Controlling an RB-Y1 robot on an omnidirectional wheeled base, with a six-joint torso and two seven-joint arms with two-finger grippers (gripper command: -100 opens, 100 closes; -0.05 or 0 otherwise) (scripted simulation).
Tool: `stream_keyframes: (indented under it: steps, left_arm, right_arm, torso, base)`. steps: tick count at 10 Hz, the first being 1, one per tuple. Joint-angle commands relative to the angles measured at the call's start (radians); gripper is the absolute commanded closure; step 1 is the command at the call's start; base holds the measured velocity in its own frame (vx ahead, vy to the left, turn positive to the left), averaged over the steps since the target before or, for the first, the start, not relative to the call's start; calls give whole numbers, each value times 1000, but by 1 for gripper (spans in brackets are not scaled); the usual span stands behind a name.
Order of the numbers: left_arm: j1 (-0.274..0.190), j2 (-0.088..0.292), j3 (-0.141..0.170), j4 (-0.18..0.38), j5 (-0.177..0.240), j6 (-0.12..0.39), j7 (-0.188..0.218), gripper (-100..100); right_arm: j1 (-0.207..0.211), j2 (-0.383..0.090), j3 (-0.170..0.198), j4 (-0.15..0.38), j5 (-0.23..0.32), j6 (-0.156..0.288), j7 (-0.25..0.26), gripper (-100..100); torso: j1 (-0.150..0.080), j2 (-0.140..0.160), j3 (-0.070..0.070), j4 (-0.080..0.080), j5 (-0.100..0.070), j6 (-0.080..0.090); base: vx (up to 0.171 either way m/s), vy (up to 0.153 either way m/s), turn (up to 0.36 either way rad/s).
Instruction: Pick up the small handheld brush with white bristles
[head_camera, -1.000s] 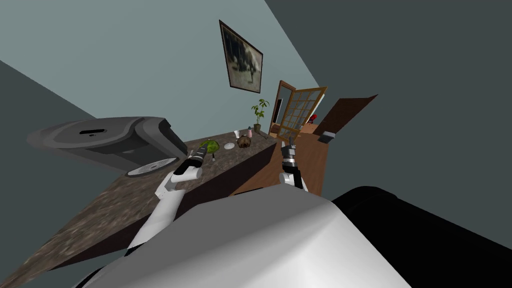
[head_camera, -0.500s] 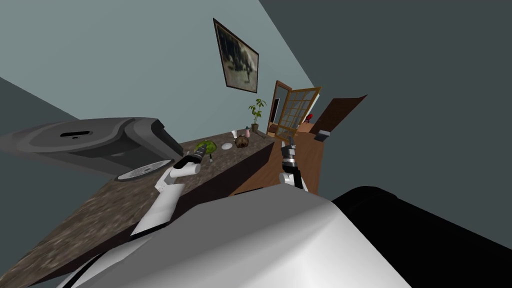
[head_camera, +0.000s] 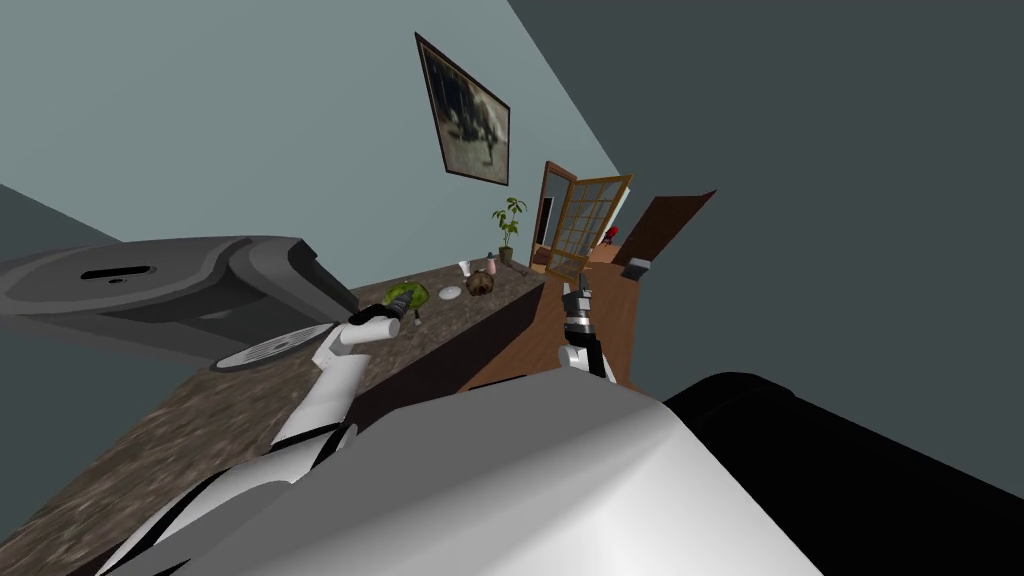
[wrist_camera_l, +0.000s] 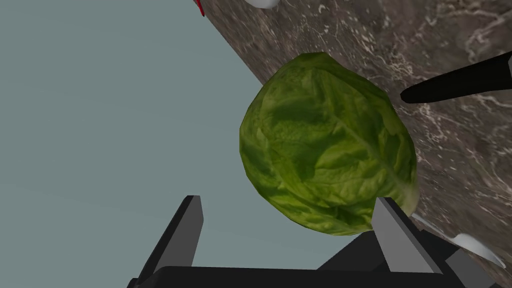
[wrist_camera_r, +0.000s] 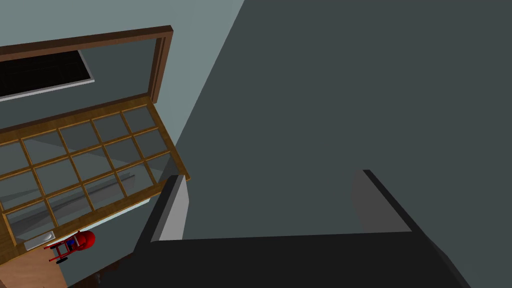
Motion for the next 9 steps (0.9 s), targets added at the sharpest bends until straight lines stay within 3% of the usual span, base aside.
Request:
stream_keyframes:
  steps: [1,3,4,6,9]
  left_arm:
    - [-50,16,6,50,17,50,-9,-100]
    - [-62,16,6,83,17,89,-9,-100]
    - [-113,28,12,136,31,120,-14,-100]
    - [-115,28,12,150,31,156,-14,-100]
    - [-208,48,23,250,56,249,-19,-100]
  right_arm:
    - [0,0,0,0,0,0,0,0]
    - [0,0,0,0,0,0,0,0]
    - [0,0,0,0,0,0,0,0]
    - [0,0,0,0,0,0,0,0]
    - [0,0,0,0,0,0,0,0]
  torso:
    - [0,0,0,0,0,0]
    - [1,1,0,0,0,0]
    - [1,0,0,0,0,0]
    - [1,0,0,0,0,0]
    - [2,0,0,0,0,0]
  base:
    - [-35,13,-123]
    - [-20,17,-26]
    - [-13,19,-116]
    - [-17,18,-26]
    - [-27,34,-97]
